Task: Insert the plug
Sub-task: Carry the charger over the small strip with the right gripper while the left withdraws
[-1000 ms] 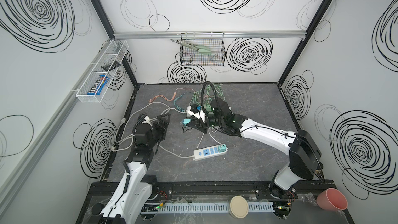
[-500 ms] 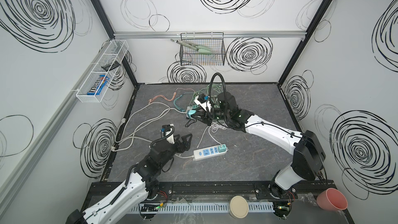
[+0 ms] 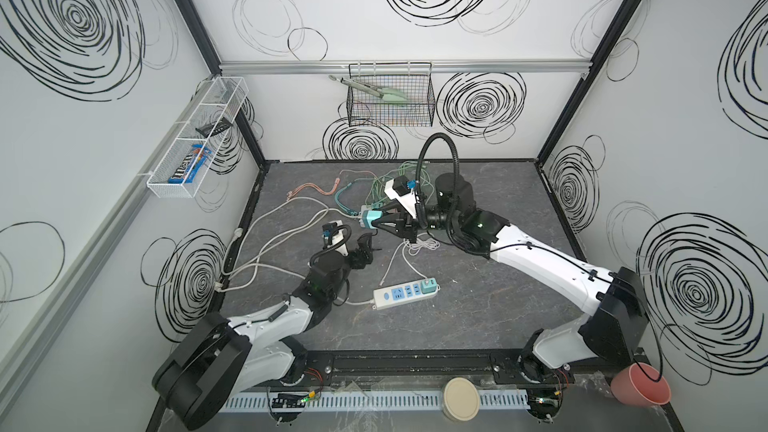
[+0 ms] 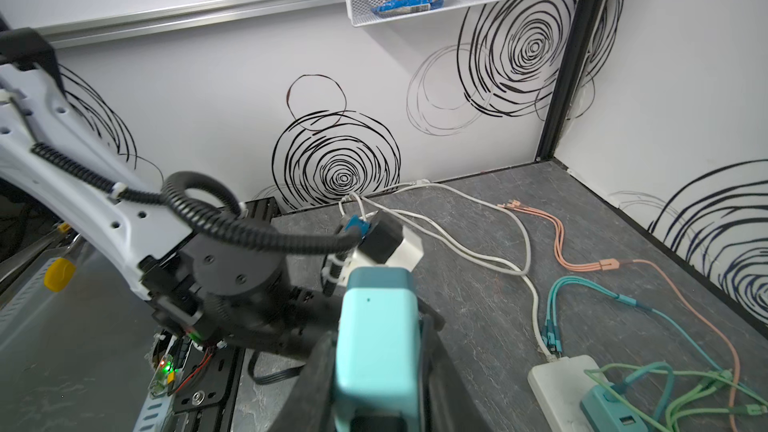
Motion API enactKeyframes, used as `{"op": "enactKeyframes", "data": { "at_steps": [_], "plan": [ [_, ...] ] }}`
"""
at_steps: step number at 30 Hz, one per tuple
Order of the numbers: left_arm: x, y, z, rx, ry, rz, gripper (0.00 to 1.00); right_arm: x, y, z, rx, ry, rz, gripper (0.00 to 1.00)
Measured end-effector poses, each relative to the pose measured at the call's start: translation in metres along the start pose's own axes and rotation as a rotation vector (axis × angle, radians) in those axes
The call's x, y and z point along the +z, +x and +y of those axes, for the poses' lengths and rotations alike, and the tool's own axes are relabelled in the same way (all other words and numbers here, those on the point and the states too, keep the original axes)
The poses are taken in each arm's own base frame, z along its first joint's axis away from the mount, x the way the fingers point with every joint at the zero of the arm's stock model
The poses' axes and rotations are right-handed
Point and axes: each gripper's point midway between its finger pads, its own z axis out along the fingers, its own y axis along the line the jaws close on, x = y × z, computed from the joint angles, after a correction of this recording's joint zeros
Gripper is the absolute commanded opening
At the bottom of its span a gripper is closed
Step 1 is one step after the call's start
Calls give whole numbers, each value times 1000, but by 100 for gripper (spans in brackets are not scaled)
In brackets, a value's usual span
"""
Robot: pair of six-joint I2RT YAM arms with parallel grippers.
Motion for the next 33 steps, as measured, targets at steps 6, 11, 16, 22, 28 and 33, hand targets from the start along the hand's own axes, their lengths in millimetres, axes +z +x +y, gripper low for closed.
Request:
{"op": "enactKeyframes", "data": {
  "at_steps": [6,11,16,22,28,33],
  "plan": [
    [18,-45,7,-48,3,-107,80,-4,23,16,-92,-101,78,0],
    [27,-74,22,-90,-4,-118,78,-1,77,25,-207,-208,255,0],
    [21,-78,27,-108,9,-69,78,4,128,30,-301,-272,454,0],
    [7,-73,26,-120,7,-16,78,8,157,34,-425,-299,652,0],
    [-11,-86,28,-153,-9,-50,75,19,182,37,-519,-263,874,0],
    [-25,-73,36,-182,-26,-40,75,18,212,46,-538,-274,1029,0]
  ]
}}
